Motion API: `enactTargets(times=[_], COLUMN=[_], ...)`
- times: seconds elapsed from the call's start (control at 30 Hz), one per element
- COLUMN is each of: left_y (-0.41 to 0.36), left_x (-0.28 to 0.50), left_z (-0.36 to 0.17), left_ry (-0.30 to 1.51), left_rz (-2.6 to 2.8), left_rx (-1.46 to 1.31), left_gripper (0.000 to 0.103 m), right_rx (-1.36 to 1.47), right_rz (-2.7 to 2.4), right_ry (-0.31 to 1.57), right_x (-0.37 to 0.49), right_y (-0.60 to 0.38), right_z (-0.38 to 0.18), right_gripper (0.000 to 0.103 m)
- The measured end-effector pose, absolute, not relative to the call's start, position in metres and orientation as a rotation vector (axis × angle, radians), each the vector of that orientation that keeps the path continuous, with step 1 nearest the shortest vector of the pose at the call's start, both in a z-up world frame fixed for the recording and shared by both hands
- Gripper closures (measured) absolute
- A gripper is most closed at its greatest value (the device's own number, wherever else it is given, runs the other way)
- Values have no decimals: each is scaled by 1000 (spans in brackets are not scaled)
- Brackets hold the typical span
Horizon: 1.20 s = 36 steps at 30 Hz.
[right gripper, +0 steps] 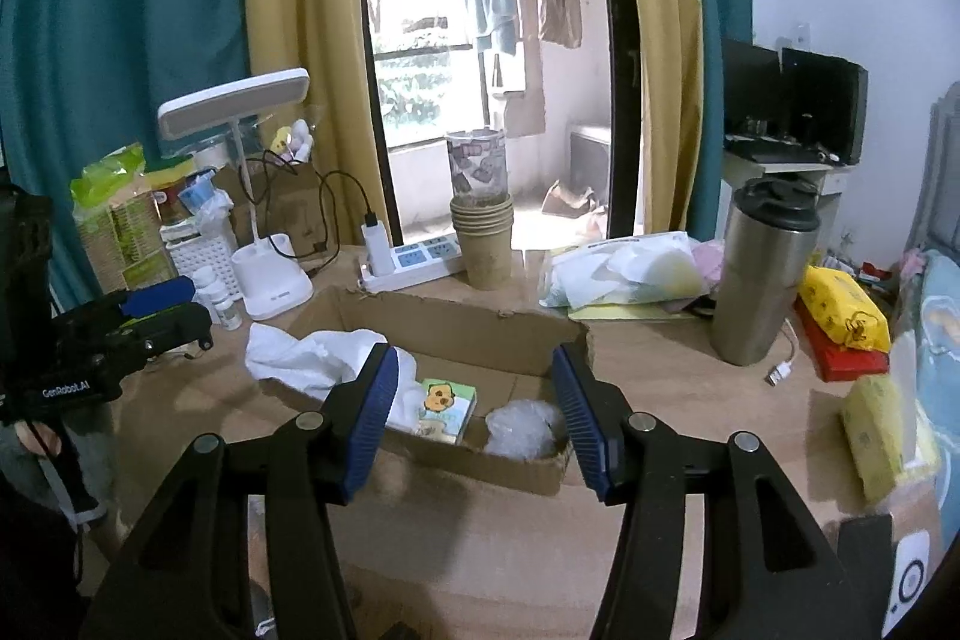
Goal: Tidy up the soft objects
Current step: 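Move the left gripper to the red Spider-Man plush while the right gripper reaches the brown fuzzy plush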
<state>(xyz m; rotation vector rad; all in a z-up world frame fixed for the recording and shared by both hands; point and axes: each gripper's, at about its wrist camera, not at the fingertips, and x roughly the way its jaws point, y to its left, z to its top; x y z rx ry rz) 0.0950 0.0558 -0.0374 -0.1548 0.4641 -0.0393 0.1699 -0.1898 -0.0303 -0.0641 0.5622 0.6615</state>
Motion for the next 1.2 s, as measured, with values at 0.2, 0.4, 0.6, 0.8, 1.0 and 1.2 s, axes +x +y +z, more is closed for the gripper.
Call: enactTargets(times=[0.2,0.4,0.6,0.8,1.0,1.2], left_y=[44,32,28,25,21,21], left_x=[78,60,53,52,51,44], left_z=[-32,-33,-52,-59,-78,-98], left_ry=[461,466,527,549,614,673], left_rz=[-57,-70,-63,-79,-94,-76], left_rx=[-148,-131,-158,-156,-150,-157], left_gripper=[26,26,26,26,26,26], right_rx=[-75,-59,-68,-72,-84,-66], right_rz=[643,646,642,660,689,694], right_ry=[542,543,590,630,695,761], right_x=[146,127,120,112,103,99], right_y=[-204,-216,-216,-207,-195,-191], right_z=[-29,-35,-52,-66,-89,-108], right_gripper=[46,45,45,45,44,44])
